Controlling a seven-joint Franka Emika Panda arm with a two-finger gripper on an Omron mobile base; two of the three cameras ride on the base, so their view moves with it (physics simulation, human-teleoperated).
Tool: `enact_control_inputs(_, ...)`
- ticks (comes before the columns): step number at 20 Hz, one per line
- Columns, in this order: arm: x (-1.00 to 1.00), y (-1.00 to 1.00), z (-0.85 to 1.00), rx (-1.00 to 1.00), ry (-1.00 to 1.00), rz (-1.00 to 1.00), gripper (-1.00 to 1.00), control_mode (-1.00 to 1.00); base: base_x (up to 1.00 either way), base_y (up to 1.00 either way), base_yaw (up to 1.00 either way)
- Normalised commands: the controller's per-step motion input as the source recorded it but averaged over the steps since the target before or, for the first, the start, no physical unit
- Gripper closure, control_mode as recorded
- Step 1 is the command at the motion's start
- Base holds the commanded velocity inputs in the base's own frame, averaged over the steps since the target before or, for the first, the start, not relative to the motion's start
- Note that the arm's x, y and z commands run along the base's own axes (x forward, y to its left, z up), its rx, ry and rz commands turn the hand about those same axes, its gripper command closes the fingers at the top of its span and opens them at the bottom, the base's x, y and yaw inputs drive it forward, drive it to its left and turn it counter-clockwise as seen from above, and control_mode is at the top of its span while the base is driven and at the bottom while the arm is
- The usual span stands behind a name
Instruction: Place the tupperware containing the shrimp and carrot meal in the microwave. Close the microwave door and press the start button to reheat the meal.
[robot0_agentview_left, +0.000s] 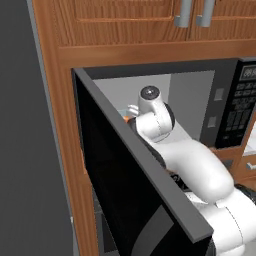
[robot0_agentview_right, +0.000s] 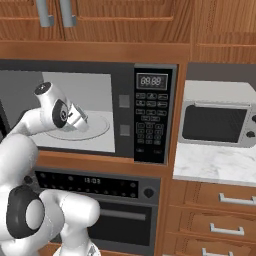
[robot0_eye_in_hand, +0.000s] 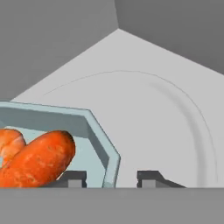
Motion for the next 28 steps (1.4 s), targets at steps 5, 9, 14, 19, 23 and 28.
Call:
enact_control_inputs(5,-0.87,0.00,0.27,0.00,-0.33,0.00,-1.00,-1.00,0.00,0.00,0.00)
enact_control_inputs(9,-0.99,-0.03,0.97,0.00,-0.39,0.00,-1.00,-1.00,0.00,0.00,0.00)
enact_control_inputs(14,-1.00,-0.32,1.00,0.00,-0.24,0.02,-1.00,-1.00,0.00,0.00,0.00)
enact_control_inputs(19,-1.00,-0.44,1.00,0.00,0.02,0.07,-1.00,-1.00,0.00,0.00,0.00)
enact_control_inputs(23,-1.00,-0.25,1.00,0.00,0.29,0.23,-1.00,-1.00,0.00,0.00,0.00)
enact_control_inputs(28,-0.98,-0.04,-0.12,-0.05,0.29,0.39,-1.00,-1.00,0.00,0.00,0.00)
